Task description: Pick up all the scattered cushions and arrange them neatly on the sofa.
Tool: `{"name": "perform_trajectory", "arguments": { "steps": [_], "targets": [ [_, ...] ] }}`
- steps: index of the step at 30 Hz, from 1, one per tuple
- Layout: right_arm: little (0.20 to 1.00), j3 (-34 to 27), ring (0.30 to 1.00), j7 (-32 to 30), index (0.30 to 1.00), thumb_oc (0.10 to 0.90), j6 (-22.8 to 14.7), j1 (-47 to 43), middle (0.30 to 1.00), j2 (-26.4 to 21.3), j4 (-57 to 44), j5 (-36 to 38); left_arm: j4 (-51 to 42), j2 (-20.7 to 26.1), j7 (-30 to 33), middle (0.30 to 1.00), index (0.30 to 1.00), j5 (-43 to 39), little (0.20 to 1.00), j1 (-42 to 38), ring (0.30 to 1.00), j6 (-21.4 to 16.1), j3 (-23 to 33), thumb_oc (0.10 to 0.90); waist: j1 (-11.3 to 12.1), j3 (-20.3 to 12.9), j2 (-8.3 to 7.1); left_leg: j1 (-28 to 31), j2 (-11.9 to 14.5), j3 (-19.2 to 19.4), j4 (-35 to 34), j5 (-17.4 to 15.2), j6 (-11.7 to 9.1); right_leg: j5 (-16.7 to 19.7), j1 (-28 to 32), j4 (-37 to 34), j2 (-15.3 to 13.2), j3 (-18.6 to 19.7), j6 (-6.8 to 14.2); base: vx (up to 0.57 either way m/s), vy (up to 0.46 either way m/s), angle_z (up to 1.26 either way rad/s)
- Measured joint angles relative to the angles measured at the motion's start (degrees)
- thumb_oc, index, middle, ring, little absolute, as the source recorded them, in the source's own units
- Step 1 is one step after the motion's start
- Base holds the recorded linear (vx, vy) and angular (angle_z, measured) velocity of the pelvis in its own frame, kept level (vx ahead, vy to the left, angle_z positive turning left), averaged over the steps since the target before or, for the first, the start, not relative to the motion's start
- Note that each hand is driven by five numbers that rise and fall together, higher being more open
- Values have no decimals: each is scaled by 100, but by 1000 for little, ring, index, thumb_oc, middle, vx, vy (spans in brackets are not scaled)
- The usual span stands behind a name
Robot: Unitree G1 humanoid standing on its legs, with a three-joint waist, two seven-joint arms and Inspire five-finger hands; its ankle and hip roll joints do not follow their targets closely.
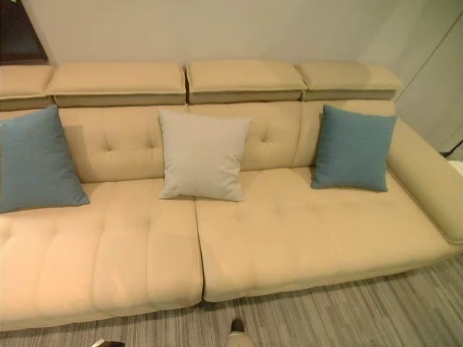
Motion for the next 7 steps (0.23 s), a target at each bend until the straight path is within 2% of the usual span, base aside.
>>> {"name": "perform_trajectory", "arguments": {
  "steps": [1,2,5,7],
  "targets": [
    [900,53,900,1,900,800,-1,-2,900,5,1,-5,2,6,21,900,900,-1,900,-11,900,6,0,800,63,-34,-66,3,-47,16,-67,52,-45,14,140,-323,-4,-38,-86,-41,-35,-28],
    [900,126,900,-10,900,800,10,-68,900,-26,17,-9,4,-42,33,900,900,-1,900,-36,900,10,8,800,106,-26,-44,8,-13,55,-157,119,-90,176,323,-800,37,-78,-297,-35,-53,-10],
    [900,278,900,-20,900,800,10,-123,900,-95,1,-14,6,-144,32,900,900,-18,900,47,900,20,66,800,103,-108,107,198,81,69,-602,365,-190,477,572,-1361,172,-100,-402,-27,-61,-6],
    [900,276,900,-14,900,800,11,-123,900,-92,0,-15,1,-142,30,900,900,-30,900,82,900,19,63,800,111,-157,115,231,119,85,-736,418,-243,529,622,-1517,224,-96,-442,15,-58,-3]
  ]
}}
